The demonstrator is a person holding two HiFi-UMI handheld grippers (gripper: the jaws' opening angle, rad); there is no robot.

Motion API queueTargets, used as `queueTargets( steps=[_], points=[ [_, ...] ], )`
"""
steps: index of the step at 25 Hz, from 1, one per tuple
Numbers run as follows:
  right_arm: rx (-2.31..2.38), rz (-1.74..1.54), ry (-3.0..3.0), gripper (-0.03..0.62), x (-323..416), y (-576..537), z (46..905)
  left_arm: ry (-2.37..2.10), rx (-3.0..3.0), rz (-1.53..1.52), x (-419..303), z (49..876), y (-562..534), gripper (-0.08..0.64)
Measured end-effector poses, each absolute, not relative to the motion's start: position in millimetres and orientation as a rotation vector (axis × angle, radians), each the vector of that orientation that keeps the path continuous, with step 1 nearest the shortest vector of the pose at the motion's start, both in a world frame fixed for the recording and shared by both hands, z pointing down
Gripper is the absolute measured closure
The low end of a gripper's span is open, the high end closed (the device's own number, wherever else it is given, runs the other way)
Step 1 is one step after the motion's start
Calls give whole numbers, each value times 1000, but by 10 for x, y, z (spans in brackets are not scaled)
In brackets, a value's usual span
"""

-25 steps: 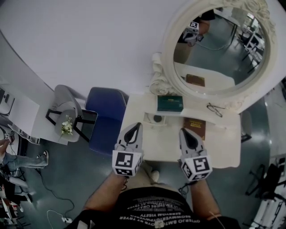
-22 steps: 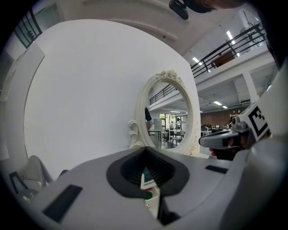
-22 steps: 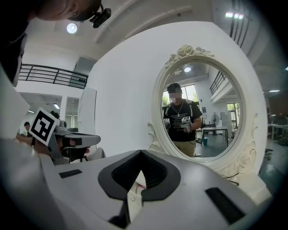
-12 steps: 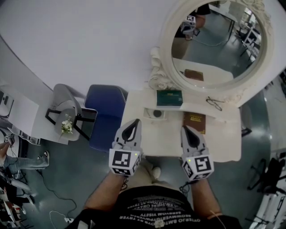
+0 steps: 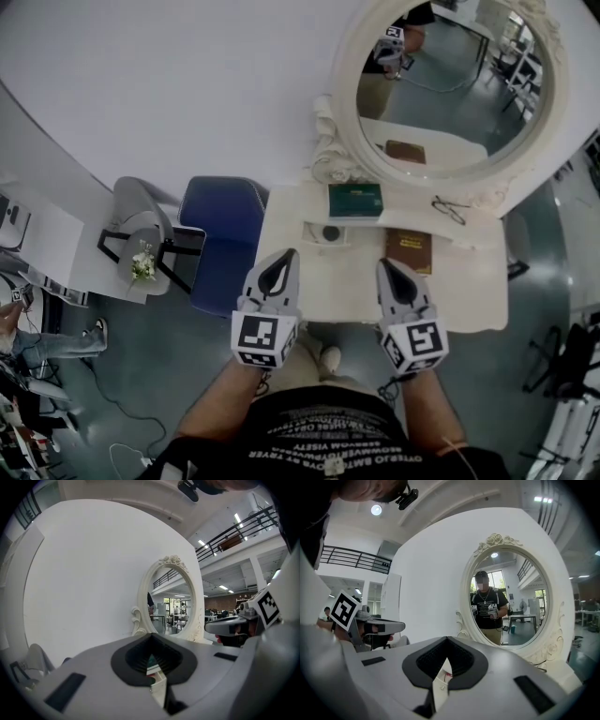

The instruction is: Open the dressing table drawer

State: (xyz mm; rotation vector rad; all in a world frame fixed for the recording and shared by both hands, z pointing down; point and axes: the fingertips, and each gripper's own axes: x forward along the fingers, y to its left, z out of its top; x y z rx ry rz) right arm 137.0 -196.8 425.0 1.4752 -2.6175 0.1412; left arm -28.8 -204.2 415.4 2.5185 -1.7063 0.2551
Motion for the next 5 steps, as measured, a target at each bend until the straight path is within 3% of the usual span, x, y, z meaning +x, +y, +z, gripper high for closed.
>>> queueTargets(
  steps=[5],
  points=[
    [1474, 151, -2622, 591, 1325, -1982, 4188, -1711, 2529, 261, -316, 4052, -2024, 557]
  ],
)
